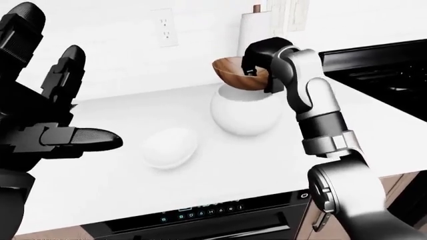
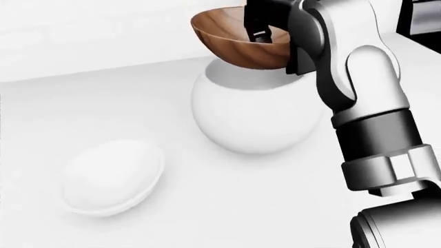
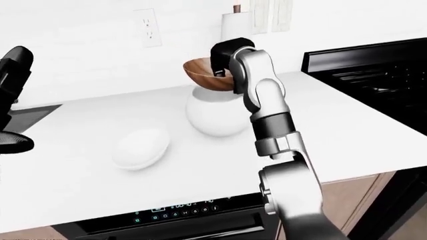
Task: Stack the bowls from largest to smallest.
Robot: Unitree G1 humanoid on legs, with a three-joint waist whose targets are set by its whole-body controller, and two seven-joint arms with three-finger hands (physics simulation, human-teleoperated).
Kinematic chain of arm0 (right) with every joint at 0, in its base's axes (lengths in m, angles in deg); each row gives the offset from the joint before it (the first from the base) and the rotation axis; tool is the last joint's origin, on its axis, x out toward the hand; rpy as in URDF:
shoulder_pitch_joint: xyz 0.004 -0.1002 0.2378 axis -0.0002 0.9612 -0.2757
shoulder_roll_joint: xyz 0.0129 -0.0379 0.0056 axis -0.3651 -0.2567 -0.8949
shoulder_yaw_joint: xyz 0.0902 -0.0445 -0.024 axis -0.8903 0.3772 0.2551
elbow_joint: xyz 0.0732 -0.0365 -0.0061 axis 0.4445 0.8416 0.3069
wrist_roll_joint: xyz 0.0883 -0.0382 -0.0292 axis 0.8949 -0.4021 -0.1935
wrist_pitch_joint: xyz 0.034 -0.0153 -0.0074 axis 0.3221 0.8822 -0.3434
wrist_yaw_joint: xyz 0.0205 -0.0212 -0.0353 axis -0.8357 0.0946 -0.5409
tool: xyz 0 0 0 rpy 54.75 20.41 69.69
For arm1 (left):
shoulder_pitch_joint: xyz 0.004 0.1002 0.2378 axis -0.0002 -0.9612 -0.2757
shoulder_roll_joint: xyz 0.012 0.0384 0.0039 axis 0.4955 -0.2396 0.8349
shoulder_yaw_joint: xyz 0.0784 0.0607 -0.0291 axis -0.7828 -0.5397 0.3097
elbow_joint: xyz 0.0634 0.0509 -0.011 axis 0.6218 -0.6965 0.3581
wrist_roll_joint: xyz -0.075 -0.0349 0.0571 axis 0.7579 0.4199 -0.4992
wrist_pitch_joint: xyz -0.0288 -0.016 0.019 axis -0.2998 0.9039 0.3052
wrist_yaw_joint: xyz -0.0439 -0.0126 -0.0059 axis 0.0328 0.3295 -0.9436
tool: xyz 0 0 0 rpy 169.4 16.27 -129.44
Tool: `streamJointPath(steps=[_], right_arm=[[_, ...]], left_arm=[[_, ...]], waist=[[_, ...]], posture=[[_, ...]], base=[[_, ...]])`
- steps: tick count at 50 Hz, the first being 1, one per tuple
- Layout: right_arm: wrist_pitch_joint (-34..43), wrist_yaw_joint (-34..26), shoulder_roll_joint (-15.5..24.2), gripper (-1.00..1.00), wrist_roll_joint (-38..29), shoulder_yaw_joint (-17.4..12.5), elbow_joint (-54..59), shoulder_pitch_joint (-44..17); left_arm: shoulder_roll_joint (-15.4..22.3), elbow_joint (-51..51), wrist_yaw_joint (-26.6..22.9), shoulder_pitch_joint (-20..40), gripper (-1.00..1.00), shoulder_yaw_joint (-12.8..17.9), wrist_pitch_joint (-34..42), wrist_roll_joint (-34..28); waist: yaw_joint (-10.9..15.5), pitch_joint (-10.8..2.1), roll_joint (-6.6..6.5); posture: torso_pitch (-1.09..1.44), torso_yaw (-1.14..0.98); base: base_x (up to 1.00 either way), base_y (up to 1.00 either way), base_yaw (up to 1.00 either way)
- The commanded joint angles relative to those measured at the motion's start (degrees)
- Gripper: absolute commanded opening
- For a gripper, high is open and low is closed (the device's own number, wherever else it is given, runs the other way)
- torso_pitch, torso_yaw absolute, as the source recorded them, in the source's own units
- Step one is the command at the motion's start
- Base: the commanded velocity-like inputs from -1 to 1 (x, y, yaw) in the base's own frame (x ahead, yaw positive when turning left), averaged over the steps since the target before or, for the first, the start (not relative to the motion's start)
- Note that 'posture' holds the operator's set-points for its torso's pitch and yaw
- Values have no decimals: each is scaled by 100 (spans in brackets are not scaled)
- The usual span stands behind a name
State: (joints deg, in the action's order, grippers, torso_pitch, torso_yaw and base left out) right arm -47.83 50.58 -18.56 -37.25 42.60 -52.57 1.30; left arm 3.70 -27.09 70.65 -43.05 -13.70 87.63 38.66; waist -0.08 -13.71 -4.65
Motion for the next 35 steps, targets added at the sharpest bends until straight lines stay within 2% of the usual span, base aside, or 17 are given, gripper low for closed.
streamJointPath(steps=[1,12,21,28,35], right_arm=[[16,190,42,-100,-33,-75,-223,-232],[-27,297,26,-100,-92,-85,-114,-164],[1,485,-85,-100,-156,-20,-23,-42],[-45,412,-90,-100,-159,-25,-77,-44],[-71,238,-74,-99,-154,-44,-253,-104]], left_arm=[[107,-52,-54,78,100,164,-152,-54],[45,-22,-97,63,100,60,-173,-196],[-44,-23,-218,-7,100,135,-143,-299],[-149,43,-252,-15,100,42,-117,-408],[-87,5,-207,47,100,74,-106,-324]], waist=[[2,-62,-5],[20,-64,-3],[24,-78,-5],[28,-96,5],[23,-93,9]], posture=[[-38,0],[-38,0],[-38,0],[-38,0],[-38,0]], base=[[0,0,0],[0,0,0],[0,0,0],[0,0,0],[0,0,0]])
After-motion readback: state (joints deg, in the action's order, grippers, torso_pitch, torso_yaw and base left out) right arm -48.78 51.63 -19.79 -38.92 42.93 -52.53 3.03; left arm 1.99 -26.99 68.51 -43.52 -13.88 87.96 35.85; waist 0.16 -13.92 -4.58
